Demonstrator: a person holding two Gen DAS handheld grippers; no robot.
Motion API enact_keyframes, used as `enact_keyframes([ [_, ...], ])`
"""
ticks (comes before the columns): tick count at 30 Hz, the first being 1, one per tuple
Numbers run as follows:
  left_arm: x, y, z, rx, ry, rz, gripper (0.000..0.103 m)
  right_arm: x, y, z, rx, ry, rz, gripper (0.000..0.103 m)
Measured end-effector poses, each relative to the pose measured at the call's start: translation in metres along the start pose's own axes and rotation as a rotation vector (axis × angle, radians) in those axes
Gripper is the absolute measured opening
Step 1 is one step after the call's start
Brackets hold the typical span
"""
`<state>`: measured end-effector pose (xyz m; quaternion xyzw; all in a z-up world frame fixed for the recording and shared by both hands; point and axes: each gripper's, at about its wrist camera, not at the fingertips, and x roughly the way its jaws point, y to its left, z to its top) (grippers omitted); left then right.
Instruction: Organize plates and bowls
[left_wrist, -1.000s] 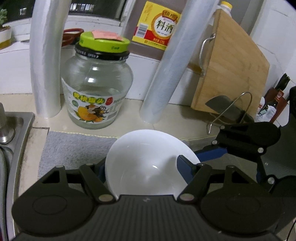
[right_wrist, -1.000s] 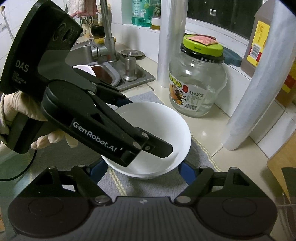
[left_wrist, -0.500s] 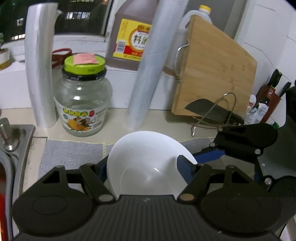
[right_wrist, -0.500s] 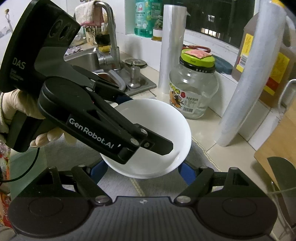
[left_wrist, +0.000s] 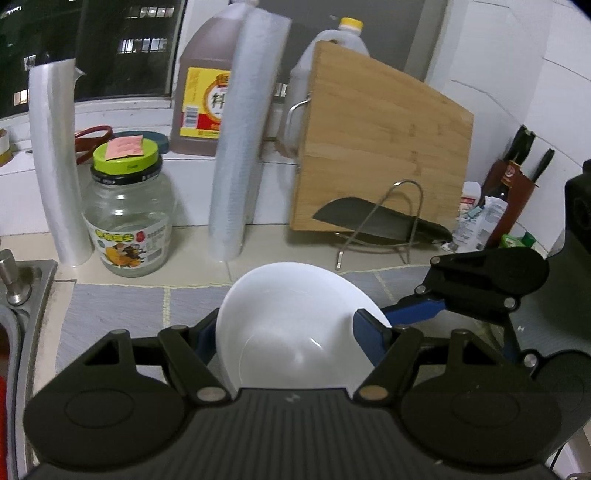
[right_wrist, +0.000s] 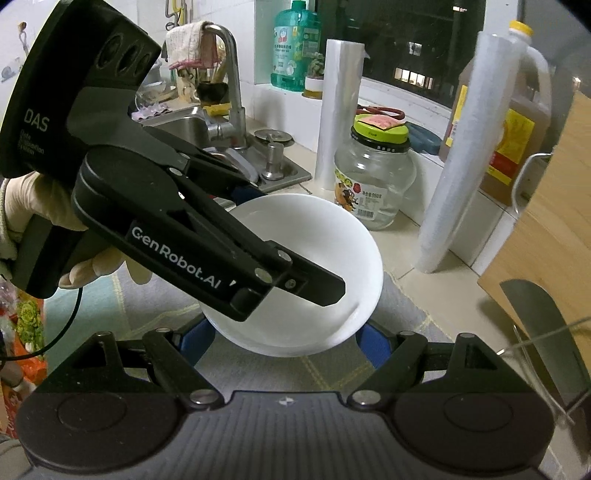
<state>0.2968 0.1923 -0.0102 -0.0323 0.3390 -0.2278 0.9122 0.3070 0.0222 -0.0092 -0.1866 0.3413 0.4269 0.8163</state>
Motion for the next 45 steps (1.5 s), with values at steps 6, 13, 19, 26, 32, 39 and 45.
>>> enact_keyframes([
  [6,-0.009,-0.022,-0.008,0.01,0.004,-0.003,0.073,-0.019,0.007,-0.016,0.003,-0.008,-0.002,0.086],
  [13,-0.018,-0.047,-0.018,0.019,0.011,-0.005,0.073,-0.04,0.013,-0.033,0.009,-0.016,0.007,0.086],
  [19,-0.024,-0.067,-0.025,0.025,0.011,-0.012,0.073,-0.058,0.015,-0.048,0.015,-0.022,0.009,0.086],
  [26,-0.023,-0.091,-0.032,0.043,0.017,-0.024,0.073,-0.078,0.016,-0.068,0.027,-0.027,-0.007,0.086],
  [32,-0.02,-0.111,-0.035,0.063,0.023,-0.041,0.073,-0.094,0.014,-0.083,0.038,-0.03,-0.02,0.086],
  [39,-0.012,-0.131,-0.038,0.08,0.036,-0.062,0.073,-0.109,0.007,-0.098,0.048,-0.024,-0.037,0.086],
  [45,-0.006,-0.144,-0.042,0.093,0.049,-0.075,0.073,-0.117,0.005,-0.108,0.056,-0.014,-0.047,0.086],
])
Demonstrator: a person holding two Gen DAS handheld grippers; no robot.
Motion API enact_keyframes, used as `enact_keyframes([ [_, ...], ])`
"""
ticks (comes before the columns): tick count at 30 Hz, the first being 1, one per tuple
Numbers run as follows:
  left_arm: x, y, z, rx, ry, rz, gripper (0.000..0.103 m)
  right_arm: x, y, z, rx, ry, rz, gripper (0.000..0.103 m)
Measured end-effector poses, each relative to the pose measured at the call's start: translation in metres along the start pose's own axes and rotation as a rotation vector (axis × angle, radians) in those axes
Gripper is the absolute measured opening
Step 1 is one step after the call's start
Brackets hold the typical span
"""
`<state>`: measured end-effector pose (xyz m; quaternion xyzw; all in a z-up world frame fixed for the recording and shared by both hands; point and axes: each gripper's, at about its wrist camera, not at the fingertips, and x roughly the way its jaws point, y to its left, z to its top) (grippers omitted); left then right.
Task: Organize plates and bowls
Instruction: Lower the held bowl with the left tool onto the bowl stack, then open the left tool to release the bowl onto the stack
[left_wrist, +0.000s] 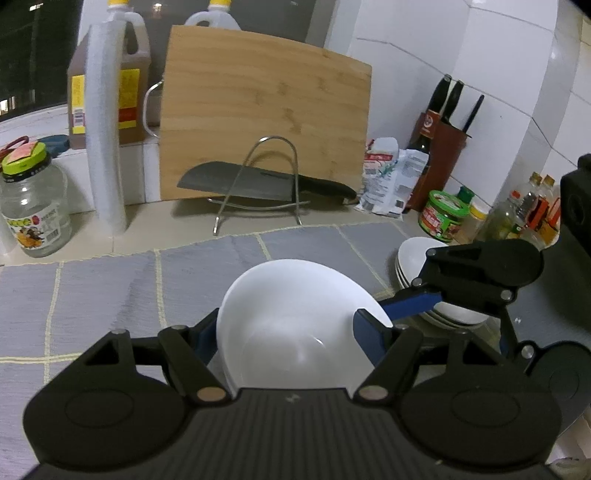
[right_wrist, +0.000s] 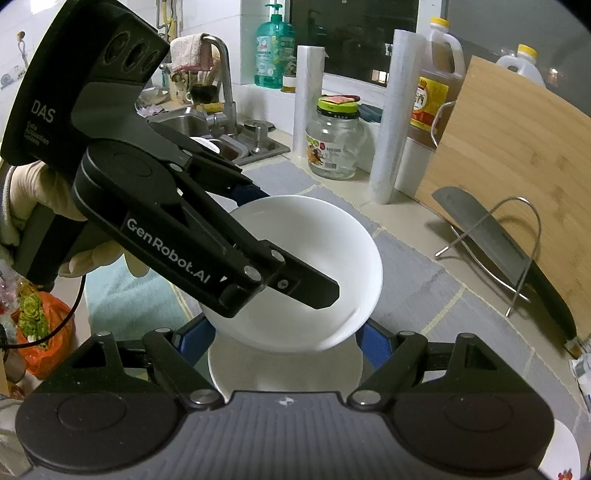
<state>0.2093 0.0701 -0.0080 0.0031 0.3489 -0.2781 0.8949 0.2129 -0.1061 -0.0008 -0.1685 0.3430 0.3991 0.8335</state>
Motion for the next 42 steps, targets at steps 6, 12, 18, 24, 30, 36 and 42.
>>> enact_keyframes([
  [6,0.006,-0.006,-0.005,-0.005,0.019,-0.011,0.073,-0.004,-0.001,-0.007,0.011,0.015,0.002,0.086],
  [12,0.011,-0.01,-0.011,-0.006,0.041,-0.026,0.073,-0.006,-0.002,-0.015,0.03,0.033,0.015,0.086],
  [18,0.016,-0.013,-0.014,-0.006,0.061,-0.033,0.073,-0.005,-0.003,-0.021,0.039,0.049,0.018,0.086],
  [24,0.021,-0.014,-0.016,-0.002,0.081,-0.035,0.073,-0.005,-0.005,-0.023,0.047,0.057,0.026,0.086],
  [30,0.024,-0.015,-0.019,0.001,0.093,-0.034,0.073,-0.002,-0.004,-0.023,0.045,0.072,0.026,0.086],
  [36,0.026,-0.017,-0.019,0.012,0.094,-0.029,0.073,-0.002,-0.005,-0.022,0.047,0.075,0.027,0.086],
  [42,0.026,-0.018,-0.019,0.025,0.094,-0.023,0.074,-0.001,-0.006,-0.021,0.048,0.078,0.027,0.086],
])
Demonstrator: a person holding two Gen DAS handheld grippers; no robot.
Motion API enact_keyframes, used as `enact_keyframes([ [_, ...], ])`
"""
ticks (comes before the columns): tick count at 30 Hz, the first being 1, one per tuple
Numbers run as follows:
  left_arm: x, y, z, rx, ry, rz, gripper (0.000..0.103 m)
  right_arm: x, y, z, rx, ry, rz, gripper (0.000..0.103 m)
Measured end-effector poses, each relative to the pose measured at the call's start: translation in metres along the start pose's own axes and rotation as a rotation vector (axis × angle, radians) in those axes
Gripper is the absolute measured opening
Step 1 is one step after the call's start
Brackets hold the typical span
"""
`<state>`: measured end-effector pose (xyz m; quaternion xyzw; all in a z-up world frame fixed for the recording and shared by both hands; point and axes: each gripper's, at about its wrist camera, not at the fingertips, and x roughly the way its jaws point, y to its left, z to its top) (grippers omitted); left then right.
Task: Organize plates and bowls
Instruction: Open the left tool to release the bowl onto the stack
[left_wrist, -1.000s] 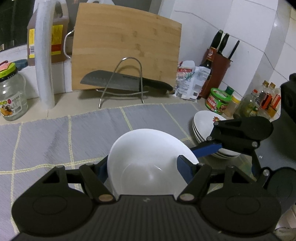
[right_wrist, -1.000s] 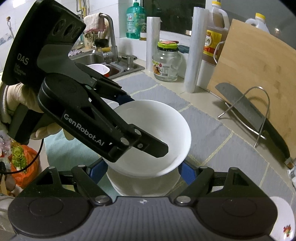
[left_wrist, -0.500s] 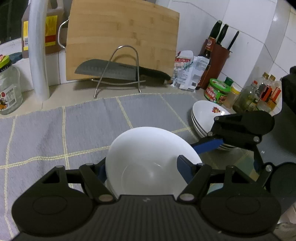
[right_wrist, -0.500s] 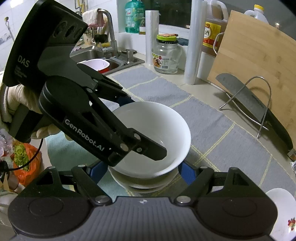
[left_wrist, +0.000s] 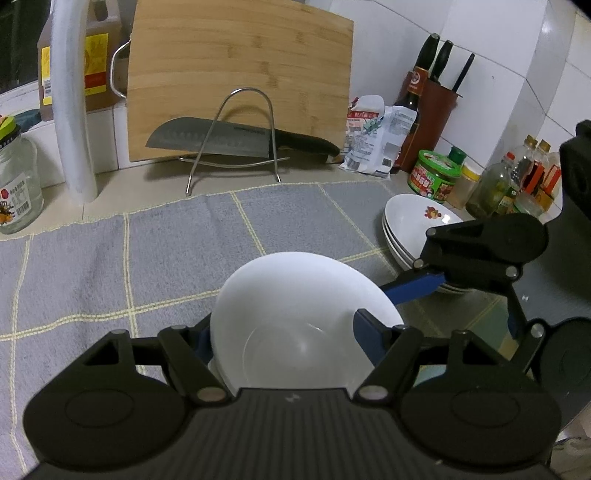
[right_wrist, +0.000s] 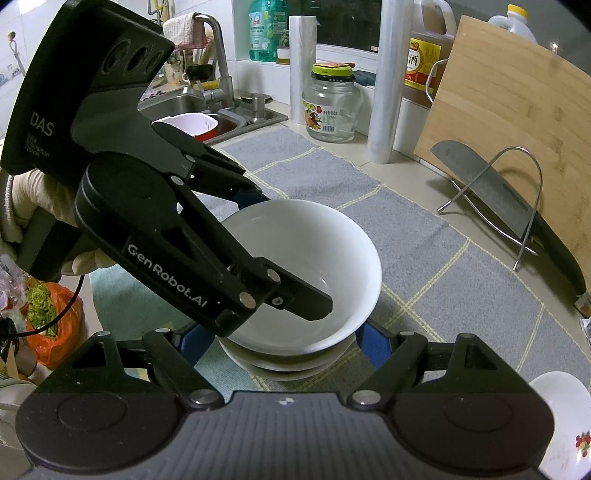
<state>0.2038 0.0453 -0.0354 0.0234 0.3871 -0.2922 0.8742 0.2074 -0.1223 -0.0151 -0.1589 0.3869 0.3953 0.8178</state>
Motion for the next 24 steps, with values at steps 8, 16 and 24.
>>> enact_keyframes([
  [8,0.0,-0.001,0.0,0.011,0.004,0.005,0.074,-0.001,0.0,-0.001,0.004,0.001,0.003,0.086],
  [16,0.001,0.0,0.0,0.014,0.006,-0.005,0.078,0.003,0.0,-0.001,0.006,0.012,0.006,0.086],
  [24,-0.01,0.007,0.004,0.008,-0.05,0.022,0.089,-0.003,0.001,0.0,0.007,-0.022,0.019,0.102],
])
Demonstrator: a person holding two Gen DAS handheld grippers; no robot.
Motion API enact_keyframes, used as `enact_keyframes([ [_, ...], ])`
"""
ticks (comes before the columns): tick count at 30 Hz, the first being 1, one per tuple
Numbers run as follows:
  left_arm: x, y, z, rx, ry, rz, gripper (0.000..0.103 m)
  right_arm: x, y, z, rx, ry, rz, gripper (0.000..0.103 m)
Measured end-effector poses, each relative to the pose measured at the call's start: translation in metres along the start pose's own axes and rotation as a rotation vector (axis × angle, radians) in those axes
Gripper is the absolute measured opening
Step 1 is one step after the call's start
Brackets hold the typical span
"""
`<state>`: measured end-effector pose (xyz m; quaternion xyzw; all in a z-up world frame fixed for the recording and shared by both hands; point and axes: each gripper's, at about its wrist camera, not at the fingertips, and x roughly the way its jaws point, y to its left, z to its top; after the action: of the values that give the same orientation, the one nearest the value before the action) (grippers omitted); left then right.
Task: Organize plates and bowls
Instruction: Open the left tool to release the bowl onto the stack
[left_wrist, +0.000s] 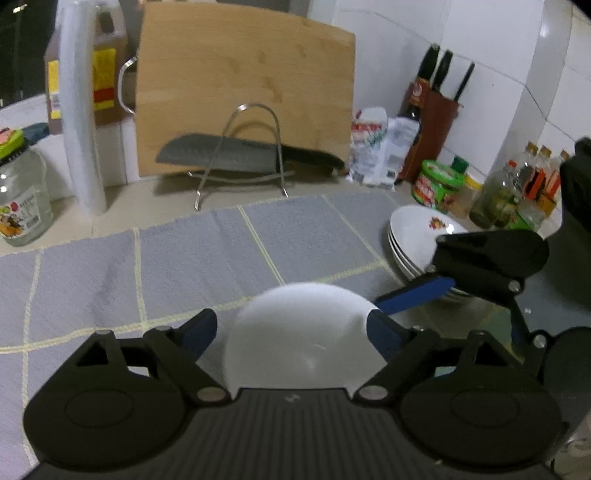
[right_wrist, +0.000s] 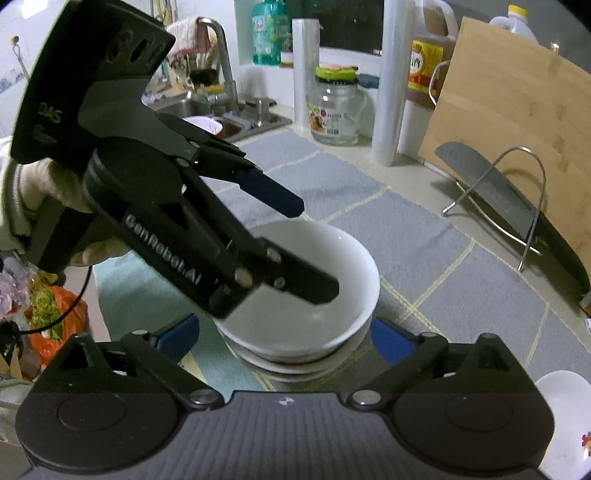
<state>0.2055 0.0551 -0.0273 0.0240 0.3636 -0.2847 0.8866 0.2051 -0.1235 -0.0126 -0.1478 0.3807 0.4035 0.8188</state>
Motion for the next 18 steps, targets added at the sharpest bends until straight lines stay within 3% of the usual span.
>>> enact_keyframes([
  [13,-0.02,0.003,-0.01,0.03,-0.051,0.029,0.089,-0.002,0.005,-0.011,0.003,-0.016,-0.027,0.103],
  [18,-0.037,0.006,-0.022,0.027,-0.079,0.017,0.094,0.007,0.006,-0.025,0.018,0.015,-0.047,0.103],
])
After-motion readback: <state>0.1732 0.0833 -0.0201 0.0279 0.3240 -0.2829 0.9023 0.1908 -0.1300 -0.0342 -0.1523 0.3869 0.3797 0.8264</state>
